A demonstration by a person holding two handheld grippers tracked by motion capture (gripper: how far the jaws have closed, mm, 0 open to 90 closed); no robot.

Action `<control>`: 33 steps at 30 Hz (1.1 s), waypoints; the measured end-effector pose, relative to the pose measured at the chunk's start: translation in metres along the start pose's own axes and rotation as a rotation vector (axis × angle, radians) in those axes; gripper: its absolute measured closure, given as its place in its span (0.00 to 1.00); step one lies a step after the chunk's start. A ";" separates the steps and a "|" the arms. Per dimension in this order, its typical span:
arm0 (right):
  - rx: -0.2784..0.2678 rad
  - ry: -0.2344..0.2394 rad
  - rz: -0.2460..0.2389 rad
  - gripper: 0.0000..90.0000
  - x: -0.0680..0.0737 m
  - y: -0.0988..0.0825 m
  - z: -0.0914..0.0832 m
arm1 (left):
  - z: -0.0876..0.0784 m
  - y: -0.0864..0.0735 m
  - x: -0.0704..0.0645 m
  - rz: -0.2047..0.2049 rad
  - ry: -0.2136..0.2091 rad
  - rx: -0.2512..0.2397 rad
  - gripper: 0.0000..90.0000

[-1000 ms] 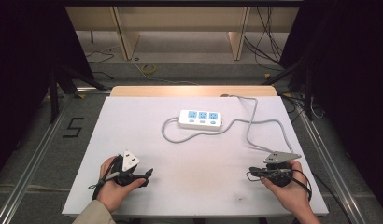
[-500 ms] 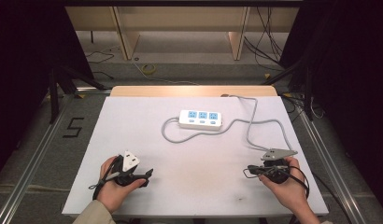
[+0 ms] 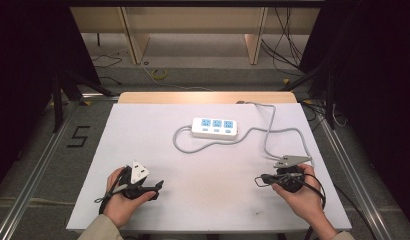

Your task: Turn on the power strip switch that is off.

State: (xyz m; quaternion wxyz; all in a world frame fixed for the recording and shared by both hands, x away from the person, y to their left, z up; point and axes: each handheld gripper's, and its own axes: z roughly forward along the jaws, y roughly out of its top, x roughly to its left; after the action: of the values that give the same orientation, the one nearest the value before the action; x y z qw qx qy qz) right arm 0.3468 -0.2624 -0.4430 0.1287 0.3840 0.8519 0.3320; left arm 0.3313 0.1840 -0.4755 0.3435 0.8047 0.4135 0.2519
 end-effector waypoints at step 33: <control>0.055 -0.012 0.011 1.00 -0.003 0.026 0.012 | 0.000 0.000 0.000 -0.011 0.002 -0.009 0.23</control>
State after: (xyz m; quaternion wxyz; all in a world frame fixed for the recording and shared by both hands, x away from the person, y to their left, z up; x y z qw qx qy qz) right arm 0.3699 -0.2461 -0.4348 0.1215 0.3941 0.8578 0.3068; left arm 0.3308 0.1838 -0.4755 0.3484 0.8005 0.4171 0.2527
